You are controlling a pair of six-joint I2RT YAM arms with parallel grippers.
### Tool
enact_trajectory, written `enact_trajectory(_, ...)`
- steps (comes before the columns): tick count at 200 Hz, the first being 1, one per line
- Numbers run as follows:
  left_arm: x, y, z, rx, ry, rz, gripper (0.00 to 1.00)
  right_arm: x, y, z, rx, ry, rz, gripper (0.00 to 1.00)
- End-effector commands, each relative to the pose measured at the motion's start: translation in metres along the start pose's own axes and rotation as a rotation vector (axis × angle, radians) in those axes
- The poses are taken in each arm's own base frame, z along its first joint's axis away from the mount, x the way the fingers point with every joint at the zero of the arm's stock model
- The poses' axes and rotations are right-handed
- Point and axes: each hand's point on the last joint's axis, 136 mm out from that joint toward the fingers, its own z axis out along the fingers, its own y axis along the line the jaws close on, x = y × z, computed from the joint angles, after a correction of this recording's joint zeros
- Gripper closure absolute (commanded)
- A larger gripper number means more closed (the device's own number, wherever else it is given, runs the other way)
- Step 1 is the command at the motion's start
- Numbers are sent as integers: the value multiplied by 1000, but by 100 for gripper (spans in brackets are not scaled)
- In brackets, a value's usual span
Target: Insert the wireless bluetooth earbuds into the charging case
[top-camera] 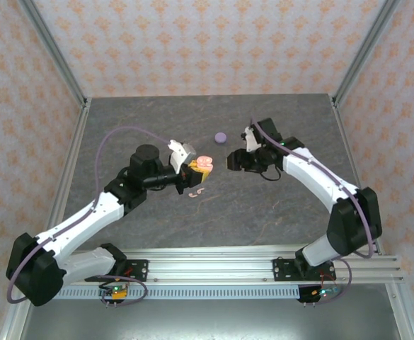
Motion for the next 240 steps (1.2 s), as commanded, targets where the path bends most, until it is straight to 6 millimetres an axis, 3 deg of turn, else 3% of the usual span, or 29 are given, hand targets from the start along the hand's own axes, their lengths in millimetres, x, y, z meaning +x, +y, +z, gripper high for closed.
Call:
enact_trajectory(1,-4,-3,-6,-11,-39,17,88,1,10,19,-43,16,2,43)
enact_trajectory(41,2,-5,-15,-21,-51,21,88,6,22,58,-74,85,-7,45)
enact_trajectory(73,3,-7,-22,-33,-56,25,88,13,32,90,-88,165,-33,52)
enact_trajectory(128,3,-11,-30,-43,-60,34,88,26,47,126,-94,269,-84,57)
enact_trajectory(188,3,-11,-33,-51,-67,34,88,40,66,138,-139,354,-128,71)
enact_trajectory(240,5,-10,-33,-52,-68,33,88,60,77,139,-193,441,-162,73)
